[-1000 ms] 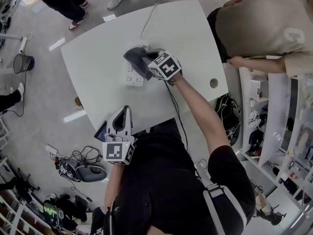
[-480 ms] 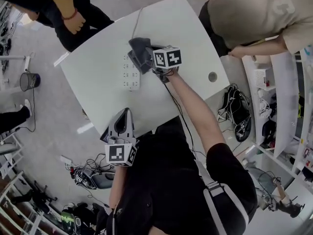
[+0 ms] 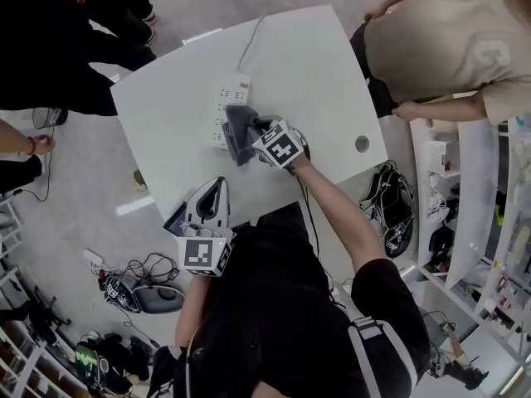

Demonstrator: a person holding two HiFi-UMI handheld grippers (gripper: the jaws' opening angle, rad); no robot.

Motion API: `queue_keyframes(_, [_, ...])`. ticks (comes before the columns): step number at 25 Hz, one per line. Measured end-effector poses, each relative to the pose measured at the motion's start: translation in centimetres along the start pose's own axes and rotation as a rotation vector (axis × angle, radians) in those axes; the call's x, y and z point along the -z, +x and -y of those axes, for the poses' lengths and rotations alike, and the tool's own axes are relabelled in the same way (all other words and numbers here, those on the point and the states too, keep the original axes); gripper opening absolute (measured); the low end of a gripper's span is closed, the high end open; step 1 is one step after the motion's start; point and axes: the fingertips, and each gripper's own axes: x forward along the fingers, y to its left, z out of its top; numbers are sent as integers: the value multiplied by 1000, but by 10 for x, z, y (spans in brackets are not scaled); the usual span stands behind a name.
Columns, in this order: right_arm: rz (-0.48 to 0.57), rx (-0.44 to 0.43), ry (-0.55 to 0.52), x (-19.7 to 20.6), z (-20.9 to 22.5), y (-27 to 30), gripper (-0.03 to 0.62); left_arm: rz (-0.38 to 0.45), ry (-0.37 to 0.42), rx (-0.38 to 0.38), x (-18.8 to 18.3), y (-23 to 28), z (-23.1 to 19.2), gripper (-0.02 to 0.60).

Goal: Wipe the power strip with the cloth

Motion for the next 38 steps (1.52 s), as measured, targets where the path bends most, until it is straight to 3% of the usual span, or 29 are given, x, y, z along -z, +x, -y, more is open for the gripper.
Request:
queue_keyframes(4, [-88, -141, -188, 23, -58, -5, 44, 13, -12, 4, -1, -2, 3, 32])
queue_keyframes(6, [-108, -238, -205, 31, -72, -10, 45, 18, -24, -1, 0, -2, 5, 32])
queue_keyframes(8, [-64, -265, -187, 18, -60, -27, 46, 28, -30, -11, -1, -3, 12, 32])
queue_keyframes(10, [40, -159, -172, -30, -20, -45, 44, 40, -32, -17, -4, -3, 17, 32])
queue_keyframes(12, [90, 8, -204, -88, 27, -46, 44, 42, -29, -3, -5, -3, 15, 32])
queue_keyframes(16, [-92, 239, -485, -142, 77, 1, 44, 38, -16, 12, -4, -8, 15, 32])
queue_keyframes(19, [-186, 244, -618, -143, 66, 36, 45, 46, -34, -14, -3, -14, 11, 33])
queue_keyframes(24, [-264, 106, -772, -119, 1, 61, 44, 54, -86, -36, -3, -18, -3, 32])
queue_keyframes(26, [-288, 23, -776, -104, -27, 66, 44, 59, -92, -28, -1, -18, -7, 32])
queue_keyframes(32, [-311, -266, -603, -72, -104, 64, 44, 60, -96, -28, 6, -29, -20, 33])
queue_keyframes(35, [-356, -418, -570, -50, -146, 58, 44, 58, -109, -35, 9, -30, -24, 32])
queue_keyframes(38, [-354, -554, -483, -38, -164, 41, 44, 63, -112, -34, 7, -29, -20, 33])
